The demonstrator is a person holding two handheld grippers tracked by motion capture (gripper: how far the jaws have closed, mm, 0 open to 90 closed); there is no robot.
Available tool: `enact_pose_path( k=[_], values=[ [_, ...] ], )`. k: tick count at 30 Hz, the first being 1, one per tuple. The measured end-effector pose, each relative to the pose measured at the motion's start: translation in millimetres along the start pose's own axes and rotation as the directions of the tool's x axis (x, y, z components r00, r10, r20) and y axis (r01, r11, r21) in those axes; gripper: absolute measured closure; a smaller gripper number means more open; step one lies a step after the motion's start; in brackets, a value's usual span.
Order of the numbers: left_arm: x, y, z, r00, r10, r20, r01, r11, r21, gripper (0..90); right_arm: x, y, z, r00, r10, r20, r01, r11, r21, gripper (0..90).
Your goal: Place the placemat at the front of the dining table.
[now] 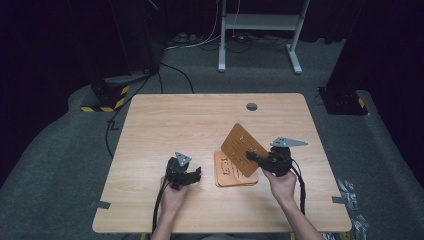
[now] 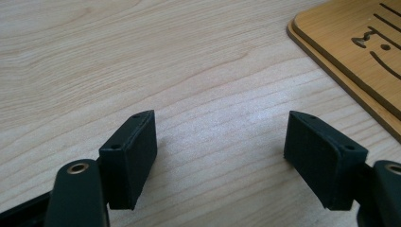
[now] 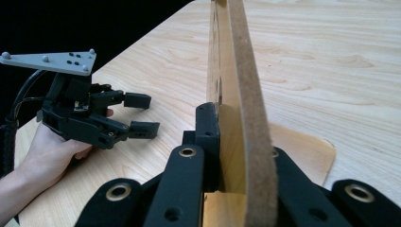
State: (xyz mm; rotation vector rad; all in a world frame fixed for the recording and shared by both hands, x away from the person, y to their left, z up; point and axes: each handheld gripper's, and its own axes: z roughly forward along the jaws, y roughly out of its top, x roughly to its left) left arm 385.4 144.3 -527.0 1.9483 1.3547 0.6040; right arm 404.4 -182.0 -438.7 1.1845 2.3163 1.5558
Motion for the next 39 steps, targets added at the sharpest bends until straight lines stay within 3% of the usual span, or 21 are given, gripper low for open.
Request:
enact_pose_path(
  k=[24,39],
  values=[
    [-0.2,0.1,0.1,1.0,0.002,0.002,-0.002,1.0,0.003,25.0,-16.9,7.9,-18.1,0.9979,0.009,0.064,-0.008,1.0,-0.017,86.4],
    [0.0,0.2,0.1,1.0,0.004,0.003,-0.004,1.0,0.004,25.0,-22.5,13.8,-24.3,0.9931,-0.015,0.116,0.017,1.0,-0.016,86.4]
  ],
)
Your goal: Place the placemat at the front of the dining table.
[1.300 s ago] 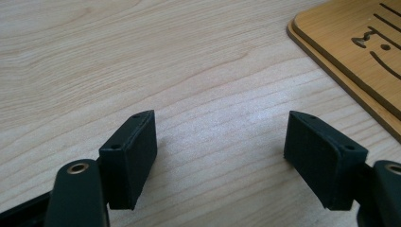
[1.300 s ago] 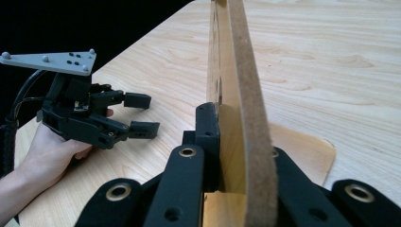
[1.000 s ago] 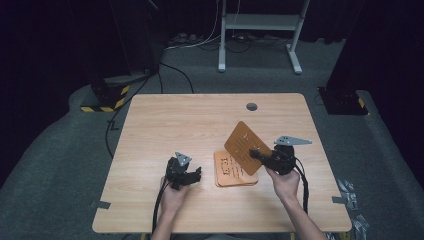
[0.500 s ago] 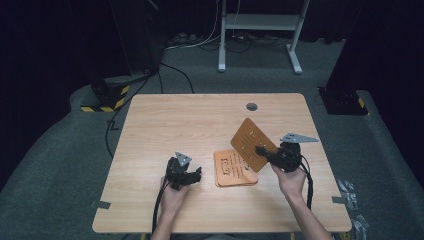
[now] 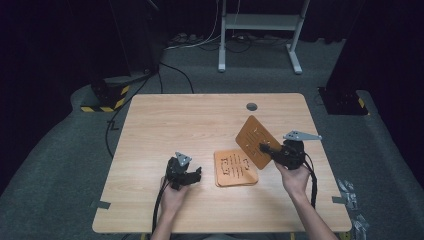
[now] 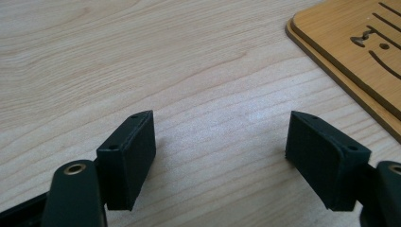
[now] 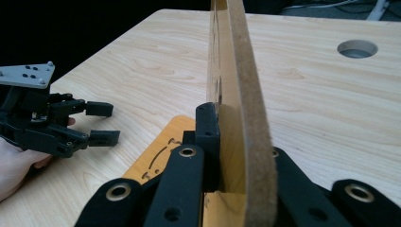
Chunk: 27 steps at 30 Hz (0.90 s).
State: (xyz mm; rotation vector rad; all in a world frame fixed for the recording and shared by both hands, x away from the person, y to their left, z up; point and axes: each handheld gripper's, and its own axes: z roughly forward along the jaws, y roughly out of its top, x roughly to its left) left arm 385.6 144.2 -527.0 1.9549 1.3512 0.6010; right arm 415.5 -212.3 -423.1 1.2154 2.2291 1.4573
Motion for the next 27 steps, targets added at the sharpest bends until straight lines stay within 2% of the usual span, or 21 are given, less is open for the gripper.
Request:
enact_pose_path(
  k=[6,10,27],
  values=[
    [-0.1,0.0,0.1,1.0,-0.001,0.0,0.001,1.0,-0.001,25.0,-5.1,3.1,-3.3,0.9999,0.0,0.015,0.001,1.0,-0.011,86.5],
    [0.0,0.0,0.0,1.0,-0.001,0.0,0.001,1.0,0.0,25.0,-9.6,4.6,-5.7,0.9996,0.022,0.019,-0.022,1.0,-0.009,86.4],
    [0.0,0.0,0.0,1.0,0.0,0.0,0.0,1.0,0.0,25.0,-21.1,15.9,-21.0,0.9979,0.018,0.063,-0.016,0.999,-0.039,86.5]
  ],
)
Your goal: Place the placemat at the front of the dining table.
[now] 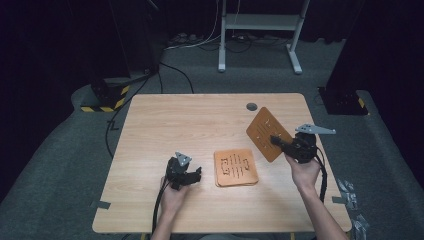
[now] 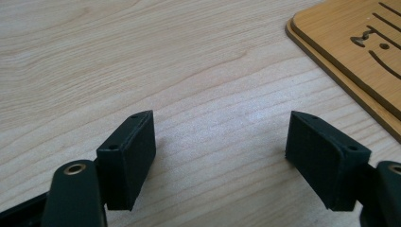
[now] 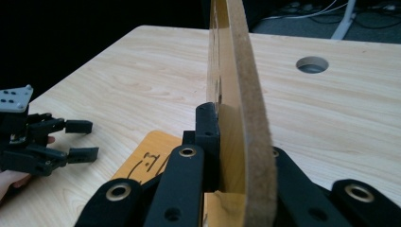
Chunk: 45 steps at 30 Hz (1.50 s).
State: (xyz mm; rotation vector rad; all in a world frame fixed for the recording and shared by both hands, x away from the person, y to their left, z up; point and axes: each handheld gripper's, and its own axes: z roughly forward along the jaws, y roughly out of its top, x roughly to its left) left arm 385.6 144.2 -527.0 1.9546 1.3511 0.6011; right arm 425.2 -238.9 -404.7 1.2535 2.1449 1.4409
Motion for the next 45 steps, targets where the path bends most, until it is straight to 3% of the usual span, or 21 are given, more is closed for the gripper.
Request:
enact_pose_path(
  k=[12,25,30,45],
  values=[
    [0.0,0.0,0.0,1.0,0.0,0.0,0.0,1.0,0.0,25.0,-12.7,1.0,-2.1,0.9988,0.041,0.025,-0.041,0.999,0.005,86.5],
    [0.0,0.0,0.0,1.0,0.0,0.0,0.0,1.0,0.0,25.0,-25.6,7.4,-5.4,0.9968,0.058,0.054,-0.057,0.998,-0.019,86.5],
    [0.0,0.0,0.0,1.0,0.0,0.0,0.0,1.0,0.0,25.0,-26.9,6.4,-2.9,0.9966,0.039,0.073,-0.039,0.999,-0.003,86.5],
    [0.1,0.0,-0.1,1.0,0.001,0.0,-0.001,1.0,0.001,25.0,-48.4,4.4,5.8,0.9876,0.09,0.128,-0.093,0.996,0.016,86.4]
  ],
)
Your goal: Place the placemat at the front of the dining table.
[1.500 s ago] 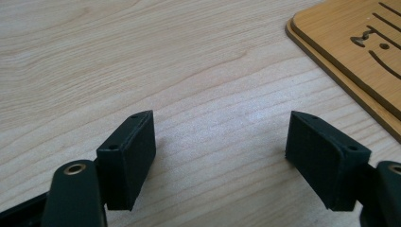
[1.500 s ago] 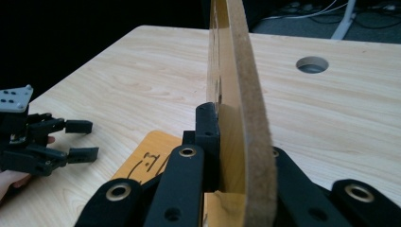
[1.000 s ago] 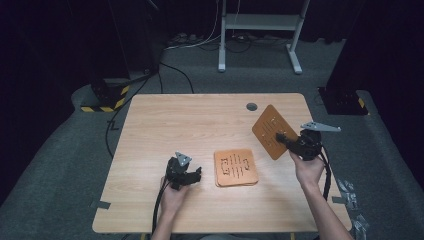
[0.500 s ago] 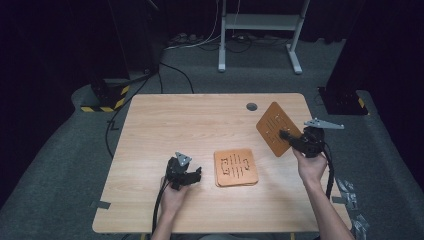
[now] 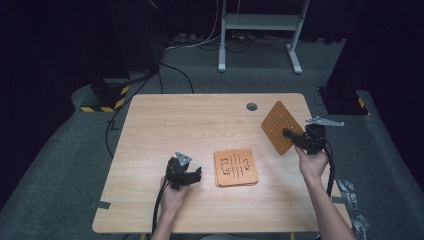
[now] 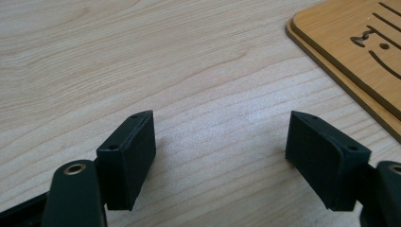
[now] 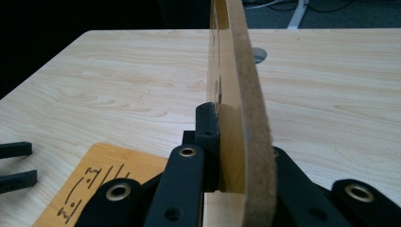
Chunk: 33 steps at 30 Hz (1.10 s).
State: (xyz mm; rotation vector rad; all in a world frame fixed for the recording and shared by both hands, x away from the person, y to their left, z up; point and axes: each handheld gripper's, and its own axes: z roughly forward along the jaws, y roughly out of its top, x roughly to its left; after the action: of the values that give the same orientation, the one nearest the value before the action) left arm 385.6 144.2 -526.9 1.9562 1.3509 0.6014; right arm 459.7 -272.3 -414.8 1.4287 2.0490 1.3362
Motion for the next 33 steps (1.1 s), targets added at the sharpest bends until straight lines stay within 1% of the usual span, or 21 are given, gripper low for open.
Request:
enact_pose_path(
  k=[2,5,7,8,9,11,12,13,15,19,20,22,24,26,28,29,30,31,33],
  values=[
    [-0.1,0.0,0.1,1.0,-0.001,0.0,0.001,1.0,-0.001,25.0,-2.3,0.1,2.5,0.9999,0.011,0.007,-0.011,1.0,0.003,86.4],
    [-0.2,0.0,0.1,1.0,-0.002,0.0,0.002,1.0,-0.001,25.0,-3.6,0.0,4.2,0.9998,0.012,0.016,-0.012,1.0,0.004,86.5],
    [-0.1,0.0,0.1,1.0,-0.001,0.0,0.001,1.0,-0.001,25.0,-5.2,-0.7,6.4,0.9995,0.008,0.031,-0.008,1.0,0.006,86.4],
    [0.0,0.0,0.0,1.0,-0.001,0.0,0.001,1.0,-0.001,25.0,-6.1,-1.6,9.2,0.9988,0.004,0.048,-0.005,1.0,0.014,86.4],
    [0.0,0.0,0.0,1.0,-0.001,0.0,0.001,1.0,-0.001,25.0,-6.1,-1.6,9.2,0.9988,0.004,0.048,-0.005,1.0,0.014,86.4],
    [0.0,0.0,0.1,1.0,-0.001,0.0,0.001,1.0,-0.001,25.0,-6.4,-2.7,12.7,0.9981,0.002,0.062,-0.003,1.0,0.024,86.4],
    [-0.1,0.0,0.1,1.0,-0.001,0.0,0.001,1.0,-0.001,25.0,-6.6,-3.7,15.9,0.9973,-0.008,0.073,0.005,0.999,0.033,86.4],
    [-0.1,0.0,0.1,1.0,-0.001,0.0,0.001,1.0,-0.001,25.0,-6.6,-3.7,15.9,0.9973,-0.008,0.073,0.005,0.999,0.033,86.4],
    [-0.1,0.0,0.1,1.0,-0.001,0.0,0.001,1.0,-0.001,25.0,-7.1,-4.0,18.5,0.9961,-0.015,0.087,0.012,0.999,0.041,86.4],
    [-0.1,0.0,0.1,1.0,-0.002,0.0,0.002,1.0,-0.001,25.0,-9.5,-5.2,24.1,0.9931,-0.01,0.117,0.005,0.999,0.043,86.4],
    [-0.1,0.0,0.1,1.0,-0.001,0.0,0.001,1.0,-0.001,25.0,-11.5,-5.8,26.8,0.9919,-0.001,0.127,-0.005,0.999,0.045,86.4],
    [-0.1,0.0,0.1,1.0,-0.002,0.0,0.002,1.0,-0.001,25.0,-12.0,-6.2,28.1,0.9914,0.0,0.131,-0.006,0.999,0.047,86.4],
    [-0.3,0.0,0.1,1.0,-0.003,-0.001,0.003,1.0,-0.001,25.0,-12.7,-7.2,31.8,0.9879,-0.014,0.154,0.005,0.998,0.056,86.4],
    [-0.1,0.0,0.1,1.0,-0.002,0.001,0.002,1.0,-0.001,25.0,-14.4,-8.6,35.3,0.986,-0.009,0.167,0.0,0.998,0.057,86.4],
    [-0.1,0.0,0.1,1.0,-0.001,0.0,0.001,1.0,-0.001,25.0,-14.9,-8.7,36.3,0.9856,-0.004,0.169,-0.006,0.998,0.057,86.4],
    [-0.1,0.0,0.1,1.0,-0.001,0.0,0.001,1.0,-0.001,25.0,-16.0,-9.2,37.5,0.9849,-0.01,0.173,-0.001,0.998,0.059,86.4],
    [-0.1,0.0,0.1,1.0,-0.002,0.002,0.002,1.0,-0.001,25.0,-16.0,-9.5,38.5,0.9842,0.0,0.177,-0.011,0.998,0.06,86.4],
    [-0.1,0.0,0.1,1.0,-0.001,0.0,0.001,1.0,-0.001,25.0,-17.3,-10.0,39.5,0.9835,-0.008,0.181,-0.003,0.998,0.058,86.4],
    [-0.1,0.0,0.1,1.0,-0.001,0.001,0.001,1.0,-0.001,25.0,-17.7,-10.7,41.2,0.9825,0.0,0.186,-0.011,0.998,0.058,86.4]
  ],
)
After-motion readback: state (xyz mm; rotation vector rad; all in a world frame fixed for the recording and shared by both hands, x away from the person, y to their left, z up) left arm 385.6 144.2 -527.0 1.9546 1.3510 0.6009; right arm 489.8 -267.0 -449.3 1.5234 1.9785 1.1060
